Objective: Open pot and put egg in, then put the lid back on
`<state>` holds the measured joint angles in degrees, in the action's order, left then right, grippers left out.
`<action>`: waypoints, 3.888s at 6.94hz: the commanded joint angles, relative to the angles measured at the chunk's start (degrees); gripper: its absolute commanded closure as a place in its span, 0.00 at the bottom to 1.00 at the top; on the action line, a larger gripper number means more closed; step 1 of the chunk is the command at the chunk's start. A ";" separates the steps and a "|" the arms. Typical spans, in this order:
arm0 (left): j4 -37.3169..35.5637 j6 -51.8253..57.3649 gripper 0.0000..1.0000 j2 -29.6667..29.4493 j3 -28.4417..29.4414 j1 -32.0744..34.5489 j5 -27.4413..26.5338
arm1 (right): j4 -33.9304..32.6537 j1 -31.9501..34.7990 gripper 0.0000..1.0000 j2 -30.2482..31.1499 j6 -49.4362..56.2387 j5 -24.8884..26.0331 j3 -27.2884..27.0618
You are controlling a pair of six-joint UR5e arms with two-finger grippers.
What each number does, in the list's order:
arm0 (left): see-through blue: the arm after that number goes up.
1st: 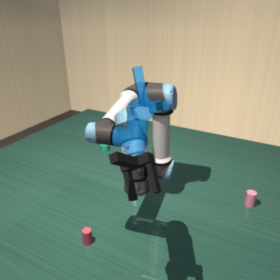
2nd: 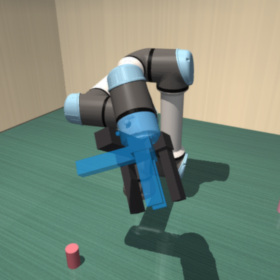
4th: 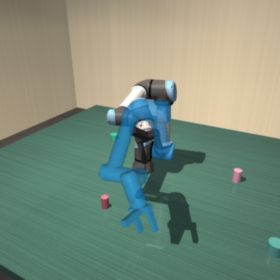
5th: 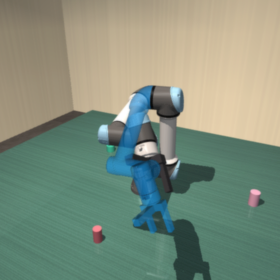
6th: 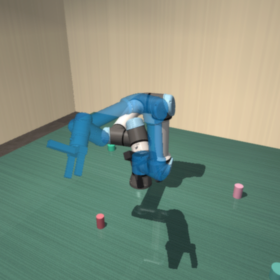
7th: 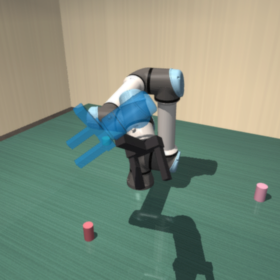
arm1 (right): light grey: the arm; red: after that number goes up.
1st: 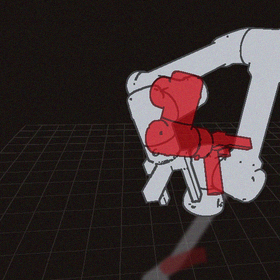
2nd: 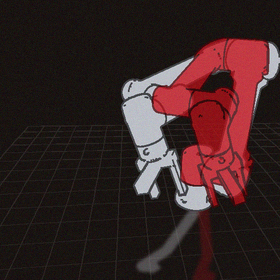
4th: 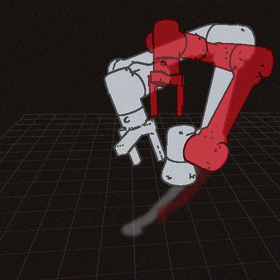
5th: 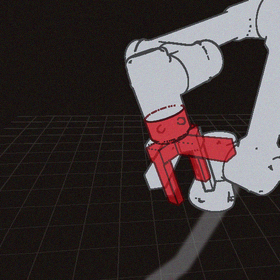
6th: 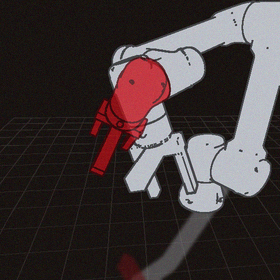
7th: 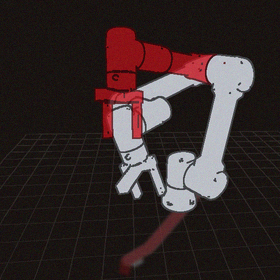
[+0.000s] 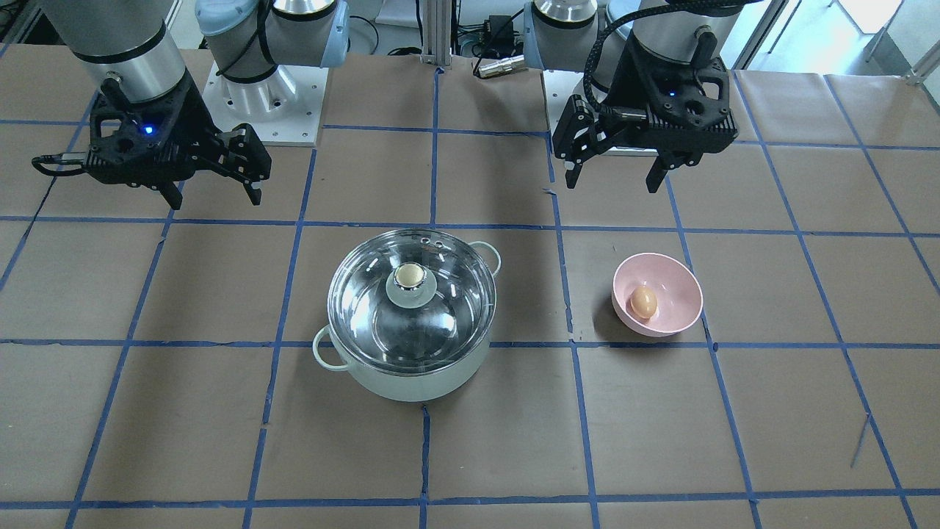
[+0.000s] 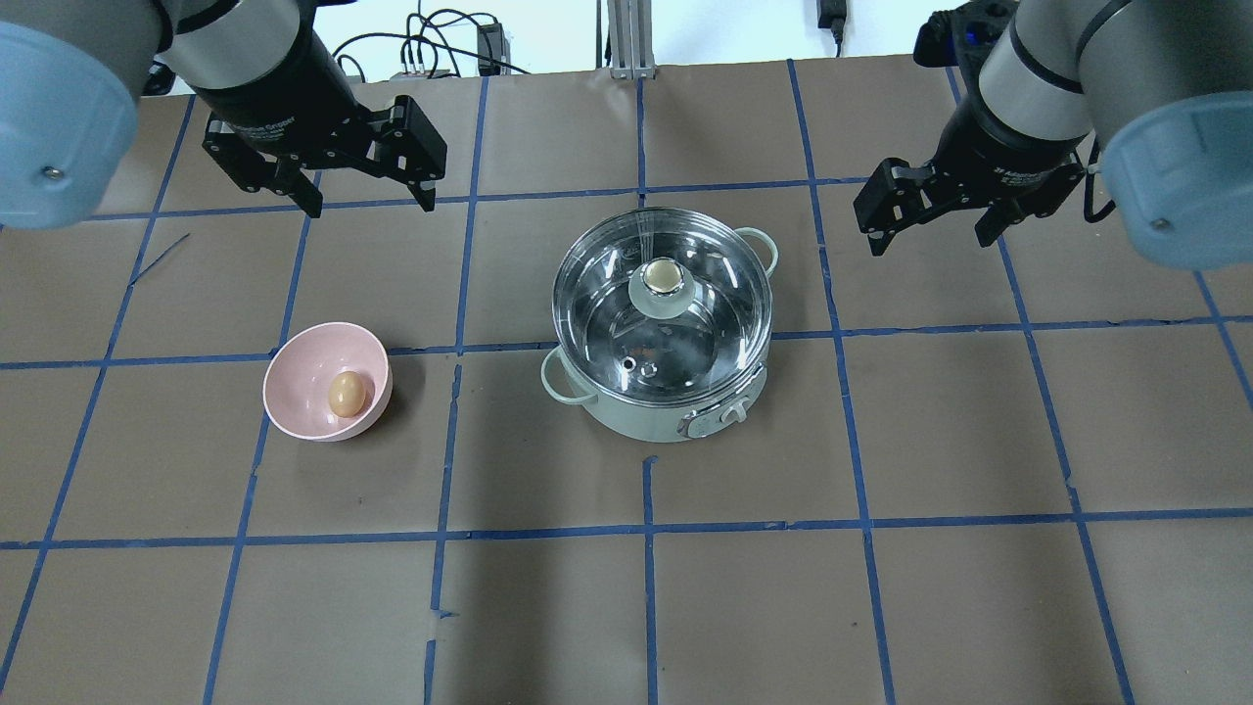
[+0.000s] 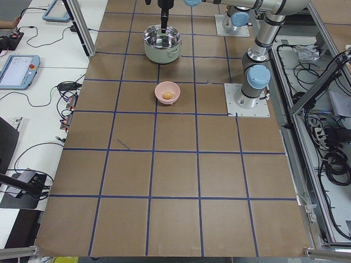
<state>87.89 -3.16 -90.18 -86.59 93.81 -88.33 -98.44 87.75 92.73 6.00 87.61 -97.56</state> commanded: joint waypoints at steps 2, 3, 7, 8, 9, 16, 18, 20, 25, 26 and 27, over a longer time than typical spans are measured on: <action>-0.09 0.00 0.00 0.00 -0.16 -0.03 0.00 | 0.09 -0.03 0.00 -0.01 0.24 0.10 -0.17; -0.09 0.00 0.00 0.00 -0.07 -0.03 0.00 | 0.17 -0.03 0.00 -0.01 0.24 0.10 -0.17; -0.09 0.26 0.00 0.00 -0.34 -0.20 0.00 | -3.40 4.51 0.00 -1.75 -4.56 -0.77 0.44; -0.09 0.26 0.00 -0.08 -0.51 -0.38 0.26 | -6.74 8.37 0.00 -4.11 -11.03 -0.77 0.97; -0.17 1.22 0.00 -0.17 -1.30 -0.55 0.00 | -10.95 11.97 0.00 -6.66 -17.10 -0.86 1.23; -19.36 23.03 0.02 -4.81 -25.53 -21.47 -0.35 | -21.53 19.83 0.00 -16.35 -32.89 -3.06 0.97; -29.82 23.03 0.02 -5.79 -33.08 -21.47 -0.35 | -21.53 20.97 0.02 -17.40 -32.89 -3.32 0.89; -35.40 23.12 0.02 -8.69 -33.47 -21.56 -0.61 | -21.45 21.24 0.33 -17.67 -32.89 -3.32 0.97; -35.95 22.68 0.02 -9.14 -33.74 -21.47 -2.11 | -17.78 18.18 0.76 -15.05 -27.45 -2.36 2.20; -35.95 22.50 0.02 -9.83 -33.65 -21.47 -2.11 | -14.62 14.68 0.76 -13.12 -23.44 -2.44 2.38; -36.03 21.80 0.02 -10.10 -33.56 -21.04 -2.80 | -9.81 9.08 0.76 -10.49 -18.01 -2.97 2.73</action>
<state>51.92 19.22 -99.87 -120.24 72.46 -90.60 -113.02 102.22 79.53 -17.39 85.06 -95.21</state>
